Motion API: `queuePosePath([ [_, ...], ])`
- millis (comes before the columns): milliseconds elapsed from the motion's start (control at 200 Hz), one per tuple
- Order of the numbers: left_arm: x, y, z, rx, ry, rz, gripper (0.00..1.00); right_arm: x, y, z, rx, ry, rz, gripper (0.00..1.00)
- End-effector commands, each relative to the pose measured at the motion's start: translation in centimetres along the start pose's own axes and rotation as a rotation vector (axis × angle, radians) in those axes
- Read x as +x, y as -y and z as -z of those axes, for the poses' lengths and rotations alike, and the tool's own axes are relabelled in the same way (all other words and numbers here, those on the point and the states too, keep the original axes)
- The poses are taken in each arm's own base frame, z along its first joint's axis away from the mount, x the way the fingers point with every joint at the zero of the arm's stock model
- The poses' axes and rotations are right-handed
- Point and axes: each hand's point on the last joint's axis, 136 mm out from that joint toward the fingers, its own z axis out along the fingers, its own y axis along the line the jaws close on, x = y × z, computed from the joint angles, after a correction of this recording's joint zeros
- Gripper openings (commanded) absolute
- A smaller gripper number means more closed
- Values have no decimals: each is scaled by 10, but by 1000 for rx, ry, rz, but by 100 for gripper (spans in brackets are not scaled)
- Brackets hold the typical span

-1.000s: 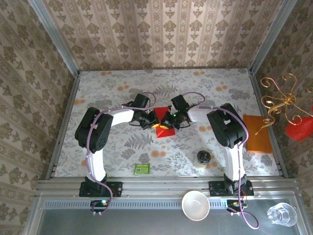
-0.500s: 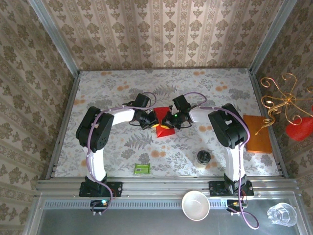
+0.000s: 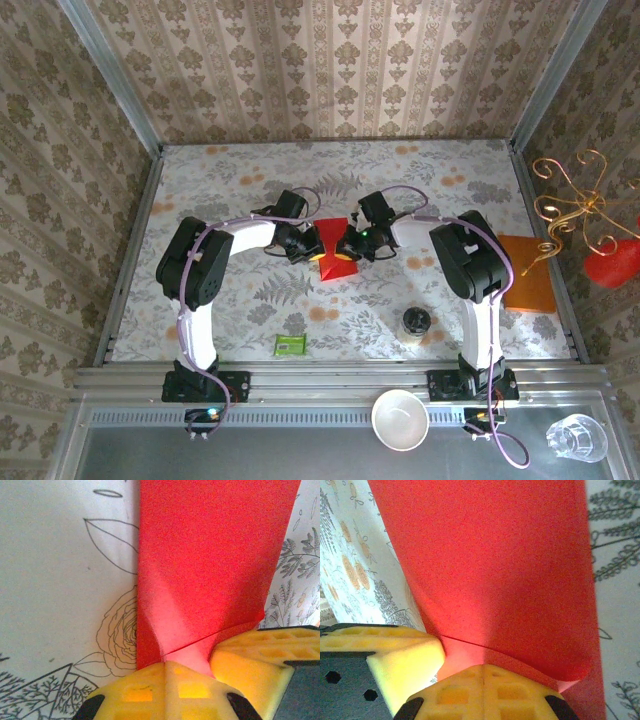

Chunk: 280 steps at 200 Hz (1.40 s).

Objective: Fold a paper plane with a square sheet of paper (pick it up from the middle)
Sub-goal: Fold the triangle a second time at the center of the table.

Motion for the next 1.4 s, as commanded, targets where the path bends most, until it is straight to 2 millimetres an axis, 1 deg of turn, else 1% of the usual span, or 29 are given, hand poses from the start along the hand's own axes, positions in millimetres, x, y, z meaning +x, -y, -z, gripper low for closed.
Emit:
queuePosePath([
  [0, 24, -50, -13, -169, -83, 65, 0, -9, 43, 3, 96, 37, -108, 5],
  [60, 26, -53, -13, -174, -85, 69, 0, -15, 55, 10, 99, 57, -147, 5],
  [140, 28, -57, -14, -180, -88, 71, 0, -24, 64, 21, 99, 86, -179, 5],
  [245, 28, -57, -14, -177, -91, 67, 0, -36, 66, 39, 101, 129, -176, 5],
  [355, 26, -54, -14, -173, -90, 61, 0, -45, 57, 55, 96, 165, -146, 6],
  [470, 24, -50, -13, -161, -87, 56, 0, -45, 34, 63, 47, 176, -84, 6],
  [565, 23, -47, -14, -151, -90, 51, 0, -35, 12, 57, 22, 143, -10, 6],
  [665, 22, -44, -14, -142, -95, 41, 0, -20, -4, 43, 14, 91, 48, 5],
  [735, 21, -42, -13, -138, -95, 32, 0, -12, -9, 31, 20, 60, 61, 5],
  [865, 20, -37, -12, -119, -101, 15, 0, -4, -10, 11, 15, 8, 52, 5],
  [965, 18, -32, -11, -107, -101, 3, 0, 3, -5, 2, 25, -25, 44, 5],
  [1055, 15, -27, -10, -99, -97, -7, 0, 7, 4, -1, 50, -37, 32, 5],
  [1150, 11, -20, -8, -81, -90, -18, 0, 12, 22, -4, 110, -48, 8, 4],
  [1235, 8, -9, -3, -52, -79, -34, 0, 18, 41, -7, 170, -60, -24, 4],
  [1325, 5, 5, 7, -27, -50, -51, 0, 25, 60, -11, 224, -71, -68, 3],
  [1395, 6, 17, 17, -3, -22, -60, 0, 30, 70, -14, 245, -76, -97, 3],
])
